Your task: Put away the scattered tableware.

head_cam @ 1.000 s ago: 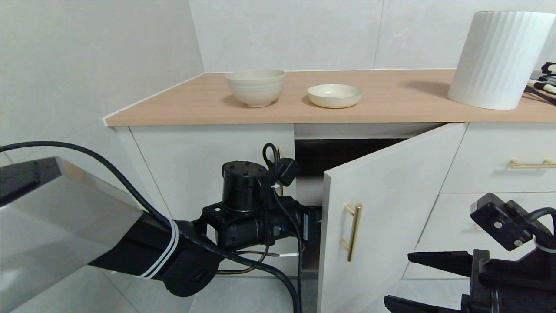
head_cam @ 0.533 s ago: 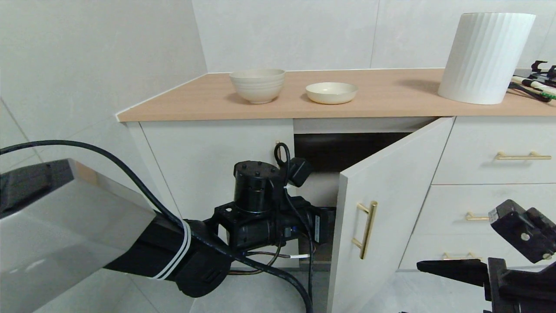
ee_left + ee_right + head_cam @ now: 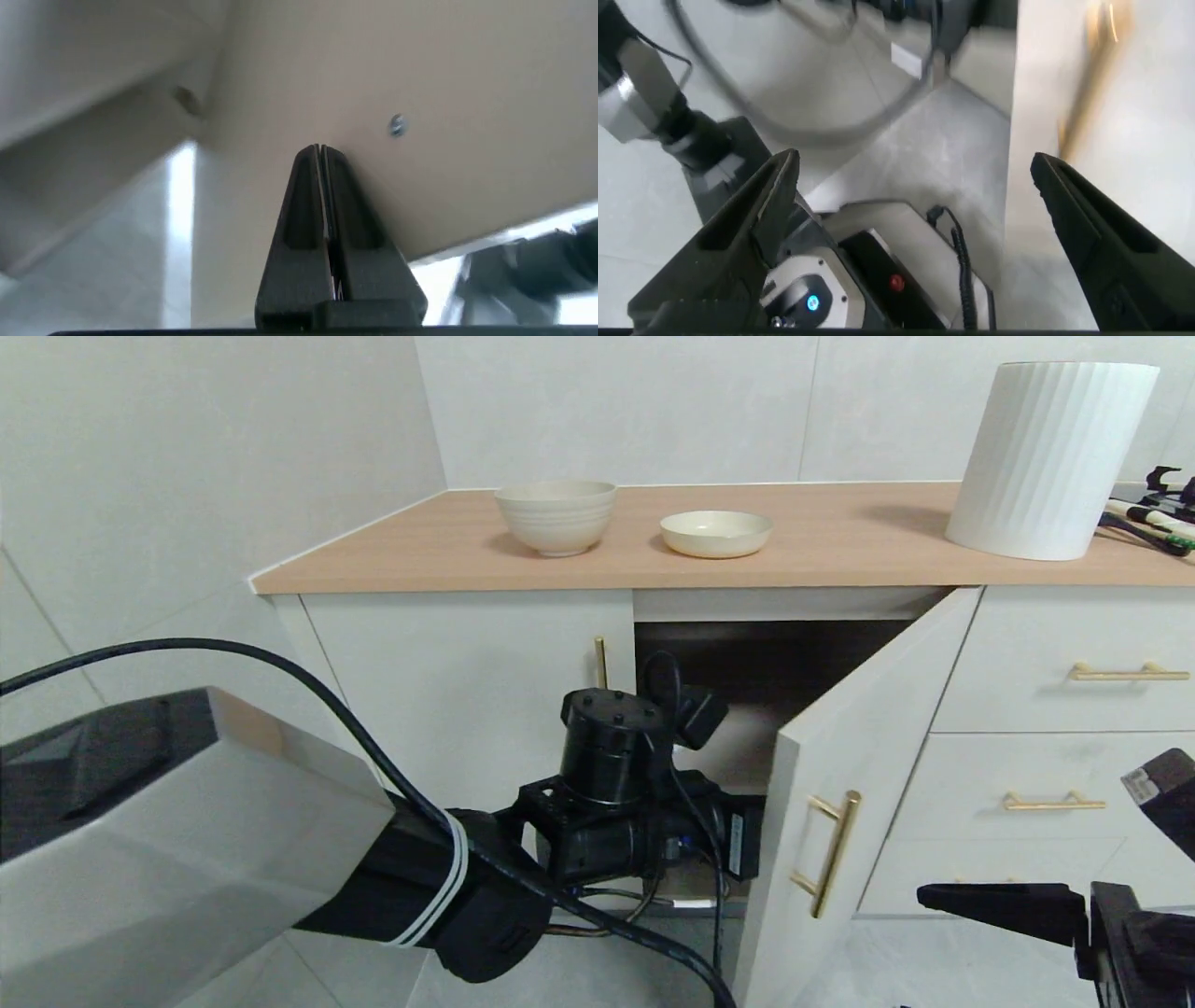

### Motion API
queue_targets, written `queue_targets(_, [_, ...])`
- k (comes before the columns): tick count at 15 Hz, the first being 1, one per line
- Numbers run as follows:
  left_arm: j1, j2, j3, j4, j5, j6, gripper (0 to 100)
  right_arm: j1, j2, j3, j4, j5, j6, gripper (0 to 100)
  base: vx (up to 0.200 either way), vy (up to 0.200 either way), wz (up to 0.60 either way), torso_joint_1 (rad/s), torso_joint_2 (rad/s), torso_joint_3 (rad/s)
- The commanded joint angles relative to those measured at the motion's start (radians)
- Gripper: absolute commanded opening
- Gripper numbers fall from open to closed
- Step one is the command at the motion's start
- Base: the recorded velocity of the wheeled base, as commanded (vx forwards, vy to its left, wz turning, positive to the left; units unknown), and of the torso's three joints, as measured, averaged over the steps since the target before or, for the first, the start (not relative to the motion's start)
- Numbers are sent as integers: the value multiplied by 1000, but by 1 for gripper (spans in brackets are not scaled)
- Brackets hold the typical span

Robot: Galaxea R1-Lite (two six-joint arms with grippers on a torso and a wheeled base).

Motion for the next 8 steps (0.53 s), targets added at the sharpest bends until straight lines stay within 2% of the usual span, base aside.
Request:
queue_targets(1, [-114, 13, -74, 54, -2, -3, 0, 0, -77, 0, 1, 63, 0, 100, 0, 0, 0, 0, 0, 0])
queue_targets(2, [-147, 12, -97, 77, -2, -9, 0, 0, -114, 0, 13, 127, 4, 100, 0, 0, 0, 0, 0, 0])
queue_targets(3, [-178, 0, -111, 87, 0, -30, 0, -1, -158, -17, 67, 195, 15, 100, 0, 0, 0, 0, 0, 0])
queue_targets(5, [-181, -31, -97, 87, 26, -38, 0, -1, -175, -46, 128, 209, 17, 100, 0, 0, 0, 0, 0, 0])
queue_targets(6, [-153, -66, -79, 85, 58, -67, 0, -1, -180, -48, 137, 213, 17, 100, 0, 0, 0, 0, 0, 0])
queue_targets(7, [-126, -86, -62, 82, 61, -84, 0, -1, -171, -48, 137, 213, 17, 100, 0, 0, 0, 0, 0, 0])
queue_targets(8, [-88, -116, -31, 82, 61, -84, 0, -3, -154, -50, 137, 212, 18, 100, 0, 0, 0, 0, 0, 0])
